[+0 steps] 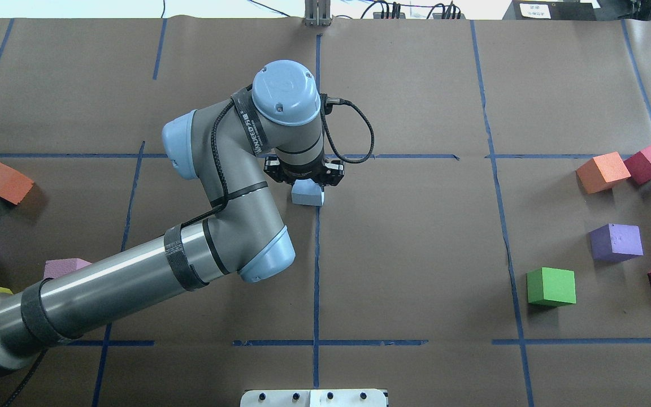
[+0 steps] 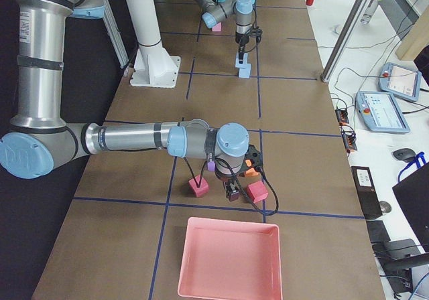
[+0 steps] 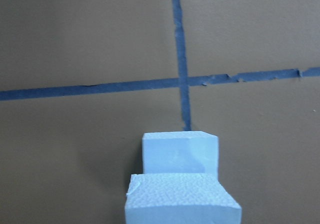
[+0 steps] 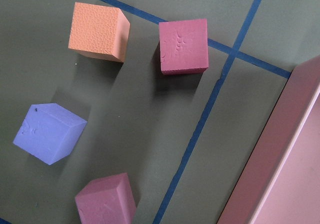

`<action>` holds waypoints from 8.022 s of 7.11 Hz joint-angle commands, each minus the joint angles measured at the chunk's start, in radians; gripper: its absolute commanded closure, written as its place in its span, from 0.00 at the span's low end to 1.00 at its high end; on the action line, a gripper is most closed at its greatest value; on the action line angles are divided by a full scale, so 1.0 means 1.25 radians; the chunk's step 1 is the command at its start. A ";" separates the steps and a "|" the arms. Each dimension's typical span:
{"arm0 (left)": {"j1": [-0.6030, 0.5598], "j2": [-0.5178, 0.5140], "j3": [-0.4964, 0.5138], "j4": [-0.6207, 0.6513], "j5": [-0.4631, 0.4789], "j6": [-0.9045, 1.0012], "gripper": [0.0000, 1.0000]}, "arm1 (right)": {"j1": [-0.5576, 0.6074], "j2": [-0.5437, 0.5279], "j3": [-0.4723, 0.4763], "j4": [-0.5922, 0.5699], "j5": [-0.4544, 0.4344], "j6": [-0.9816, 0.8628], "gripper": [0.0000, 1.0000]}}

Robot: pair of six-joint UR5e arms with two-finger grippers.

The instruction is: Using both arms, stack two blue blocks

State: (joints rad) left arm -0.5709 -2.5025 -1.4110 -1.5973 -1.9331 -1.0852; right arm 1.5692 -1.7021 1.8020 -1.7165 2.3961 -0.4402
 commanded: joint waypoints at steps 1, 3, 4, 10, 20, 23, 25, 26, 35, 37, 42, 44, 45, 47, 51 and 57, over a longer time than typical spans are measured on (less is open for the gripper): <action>-0.006 -0.006 0.007 0.003 0.004 0.049 0.59 | 0.000 0.000 0.000 0.000 0.000 0.000 0.01; -0.024 -0.007 0.012 0.004 -0.002 0.050 0.60 | 0.000 0.001 -0.001 0.000 0.000 0.000 0.01; -0.026 -0.015 0.022 0.003 -0.003 0.050 0.60 | 0.000 0.001 0.000 0.000 0.000 0.000 0.01; -0.026 -0.046 0.071 0.003 -0.003 0.042 0.38 | 0.000 0.000 0.002 0.000 0.000 0.000 0.01; -0.105 -0.002 -0.017 0.053 -0.114 0.101 0.00 | 0.000 0.000 -0.001 0.000 0.000 0.000 0.01; -0.257 0.299 -0.290 0.143 -0.191 0.458 0.00 | 0.000 0.000 -0.002 0.000 0.000 0.000 0.01; -0.422 0.512 -0.360 0.135 -0.261 0.692 0.00 | 0.000 -0.002 -0.003 0.000 -0.001 0.002 0.01; -0.530 0.591 -0.356 0.139 -0.333 0.784 0.00 | 0.000 -0.002 -0.003 -0.001 -0.001 0.005 0.00; -0.789 0.803 -0.214 0.078 -0.271 0.961 0.00 | 0.000 -0.010 -0.002 0.000 -0.001 0.101 0.00; -0.788 0.808 -0.217 0.078 -0.273 0.961 0.00 | 0.000 -0.010 -0.005 0.000 0.000 0.101 0.00; -0.779 0.813 -0.222 0.080 -0.277 0.970 0.00 | 0.000 -0.009 -0.005 0.000 0.000 0.101 0.00; -0.779 0.814 -0.220 0.076 -0.277 0.970 0.00 | -0.001 -0.009 -0.005 0.001 -0.001 0.101 0.00; -0.779 0.814 -0.220 0.076 -0.277 0.970 0.00 | -0.001 -0.009 -0.005 0.000 0.000 0.102 0.00; -0.779 0.814 -0.220 0.078 -0.277 0.970 0.00 | -0.001 -0.009 -0.005 0.001 -0.001 0.102 0.00; -0.771 0.814 -0.220 0.080 -0.277 0.971 0.00 | -0.001 -0.009 -0.005 0.001 0.000 0.101 0.00; -0.771 0.814 -0.220 0.083 -0.277 0.970 0.00 | -0.001 -0.009 -0.005 0.001 0.000 0.102 0.00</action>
State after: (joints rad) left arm -1.5340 -1.4849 -1.6858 -1.4959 -2.2795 0.1279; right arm 1.5681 -1.7135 1.7963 -1.7151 2.3961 -0.3133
